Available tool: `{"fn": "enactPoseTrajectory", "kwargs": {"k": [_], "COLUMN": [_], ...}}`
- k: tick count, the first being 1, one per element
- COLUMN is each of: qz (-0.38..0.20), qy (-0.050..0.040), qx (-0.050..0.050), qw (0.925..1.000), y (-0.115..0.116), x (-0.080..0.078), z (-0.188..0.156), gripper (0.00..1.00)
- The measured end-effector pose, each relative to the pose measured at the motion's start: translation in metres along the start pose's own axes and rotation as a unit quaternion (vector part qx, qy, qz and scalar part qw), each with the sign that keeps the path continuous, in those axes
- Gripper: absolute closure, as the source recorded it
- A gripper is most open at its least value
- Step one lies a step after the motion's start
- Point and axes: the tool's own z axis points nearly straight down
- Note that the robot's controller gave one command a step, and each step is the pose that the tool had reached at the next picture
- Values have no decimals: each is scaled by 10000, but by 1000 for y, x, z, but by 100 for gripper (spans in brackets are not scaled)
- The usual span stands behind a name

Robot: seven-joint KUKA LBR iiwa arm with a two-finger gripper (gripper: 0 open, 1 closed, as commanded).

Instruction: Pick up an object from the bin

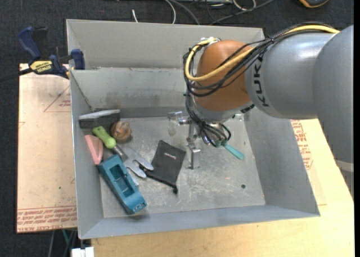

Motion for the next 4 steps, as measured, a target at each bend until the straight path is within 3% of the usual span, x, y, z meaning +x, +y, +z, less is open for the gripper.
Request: {"fn": "enactPoseTrajectory", "kwargs": {"k": [1, 2, 3, 4], "qz": [-311, 347, 1027, -576], "qy": [-22, -15, -19, -26], "qx": [2, -5, -6, -6], "qw": [9995, 9994, 9947, 9983], "y": [4, 7, 9, 8], "x": [-4, -6, -8, -8], "z": [5, 25, 34, 37], "gripper": [0, 0, 0, 0]}}
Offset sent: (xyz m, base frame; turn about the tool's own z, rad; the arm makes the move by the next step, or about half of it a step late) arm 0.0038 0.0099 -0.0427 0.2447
